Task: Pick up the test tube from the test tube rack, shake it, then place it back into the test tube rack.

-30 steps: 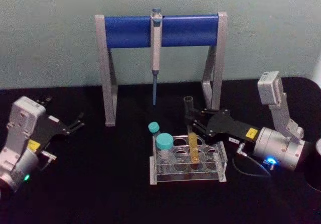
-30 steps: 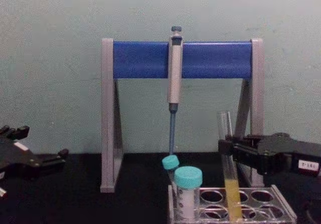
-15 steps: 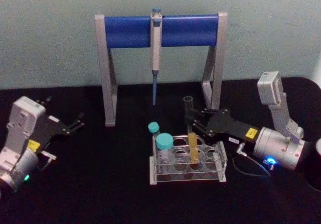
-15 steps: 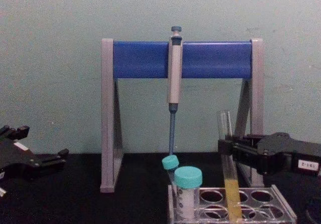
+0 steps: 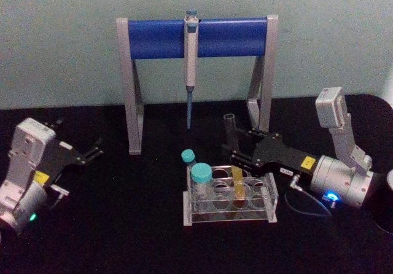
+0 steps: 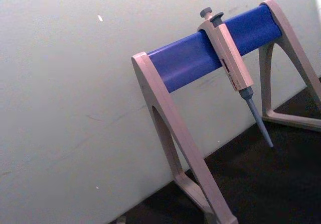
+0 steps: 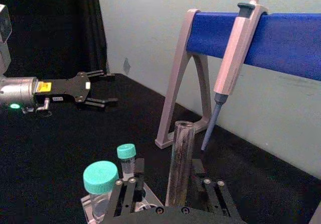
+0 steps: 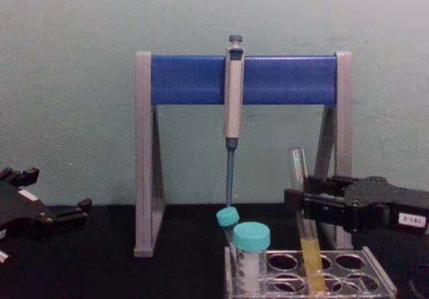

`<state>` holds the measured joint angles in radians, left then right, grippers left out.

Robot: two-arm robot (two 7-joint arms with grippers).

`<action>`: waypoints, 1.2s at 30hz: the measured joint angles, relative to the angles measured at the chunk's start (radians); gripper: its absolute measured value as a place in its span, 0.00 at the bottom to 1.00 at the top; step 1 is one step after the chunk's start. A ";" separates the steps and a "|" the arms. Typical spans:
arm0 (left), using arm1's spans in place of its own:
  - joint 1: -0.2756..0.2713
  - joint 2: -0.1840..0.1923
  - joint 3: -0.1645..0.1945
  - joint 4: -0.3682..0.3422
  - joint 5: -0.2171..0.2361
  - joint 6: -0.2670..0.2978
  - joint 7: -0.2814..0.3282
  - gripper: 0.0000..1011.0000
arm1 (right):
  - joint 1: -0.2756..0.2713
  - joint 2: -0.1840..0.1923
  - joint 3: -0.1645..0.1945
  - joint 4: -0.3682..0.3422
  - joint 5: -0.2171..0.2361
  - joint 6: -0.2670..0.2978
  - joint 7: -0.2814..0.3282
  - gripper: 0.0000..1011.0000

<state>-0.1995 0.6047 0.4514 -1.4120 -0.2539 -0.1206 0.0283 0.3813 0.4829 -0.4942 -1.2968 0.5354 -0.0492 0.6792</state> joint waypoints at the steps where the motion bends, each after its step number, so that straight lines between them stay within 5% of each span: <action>1: 0.000 0.000 0.000 0.000 0.000 0.000 0.000 0.99 | 0.000 0.000 0.000 0.000 0.000 0.000 0.000 0.60; 15: 0.000 0.000 0.000 0.000 0.000 0.000 0.000 0.99 | 0.000 0.000 0.000 0.000 0.000 0.000 0.000 0.99; 29: 0.000 0.000 0.000 0.000 0.000 0.000 0.000 0.99 | -0.012 0.006 0.008 -0.023 0.000 -0.012 -0.007 0.99; 36: 0.000 0.000 0.000 0.000 0.000 0.000 0.000 0.99 | -0.076 0.019 0.071 -0.127 -0.001 -0.076 -0.086 0.99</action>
<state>-0.1995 0.6047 0.4514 -1.4120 -0.2539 -0.1205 0.0283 0.3050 0.5019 -0.4235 -1.4234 0.5348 -0.1256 0.5934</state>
